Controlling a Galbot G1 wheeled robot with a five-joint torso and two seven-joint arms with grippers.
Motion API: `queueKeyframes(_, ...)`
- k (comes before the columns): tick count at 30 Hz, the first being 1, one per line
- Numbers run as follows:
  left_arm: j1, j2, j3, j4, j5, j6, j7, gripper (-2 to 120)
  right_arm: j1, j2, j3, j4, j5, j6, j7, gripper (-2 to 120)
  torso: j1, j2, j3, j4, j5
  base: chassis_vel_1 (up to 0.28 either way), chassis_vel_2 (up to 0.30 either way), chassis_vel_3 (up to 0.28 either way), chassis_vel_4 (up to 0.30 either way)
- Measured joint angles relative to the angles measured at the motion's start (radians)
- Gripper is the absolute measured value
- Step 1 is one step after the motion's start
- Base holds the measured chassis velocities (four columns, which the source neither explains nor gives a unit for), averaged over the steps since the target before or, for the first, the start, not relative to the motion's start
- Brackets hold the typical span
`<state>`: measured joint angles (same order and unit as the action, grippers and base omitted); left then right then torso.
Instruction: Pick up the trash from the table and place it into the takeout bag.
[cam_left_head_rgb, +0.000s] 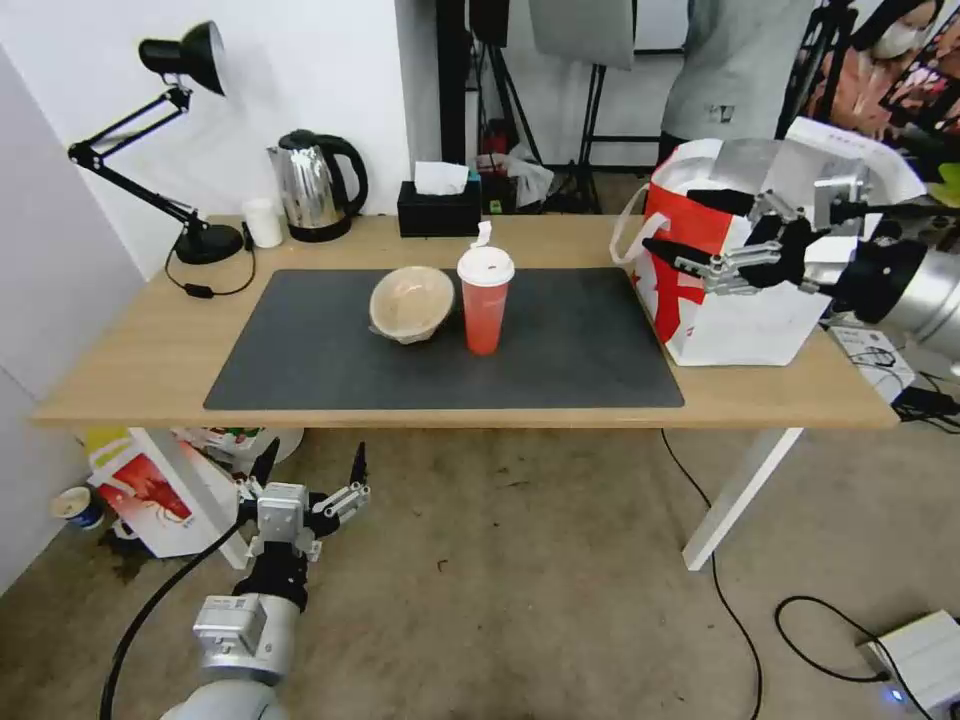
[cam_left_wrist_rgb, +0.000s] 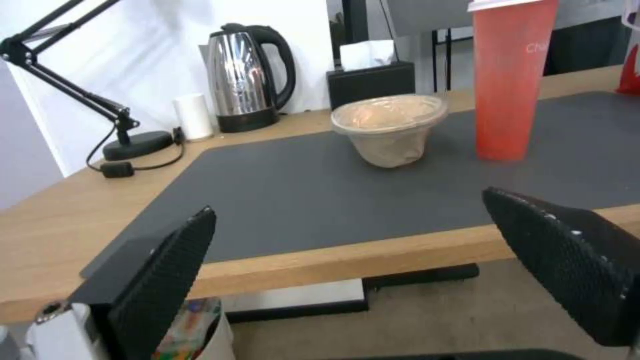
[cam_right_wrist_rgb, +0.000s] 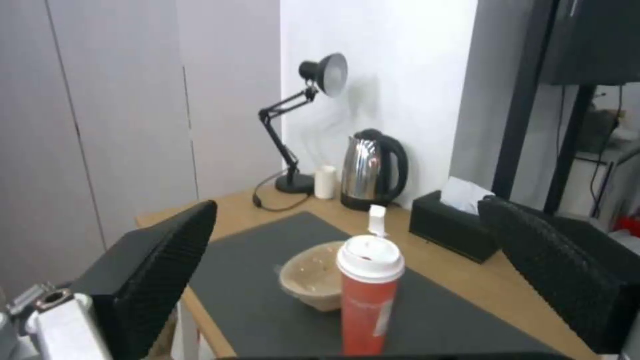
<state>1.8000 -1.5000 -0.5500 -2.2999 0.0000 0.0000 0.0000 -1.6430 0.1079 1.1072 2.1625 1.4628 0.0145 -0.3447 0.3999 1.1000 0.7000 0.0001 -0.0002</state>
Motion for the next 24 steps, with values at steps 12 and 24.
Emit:
queueKeyframes(12,0.000,0.000,0.000,0.000,0.000,0.000,0.000,100,0.000,0.279,-0.060,0.154,-0.209,0.041,0.152,100,0.000,0.000,0.000,-0.0001,0.0001,0.000,0.000,0.000,0.000)
queueKeyframes(24,0.000,0.000,0.000,0.000,0.000,0.000,0.000,100,-0.032,0.659,-0.198,0.319,-0.592,0.045,0.335,100,0.000,0.000,0.000,-0.0001,0.0001,0.000,0.000,0.000,0.000)
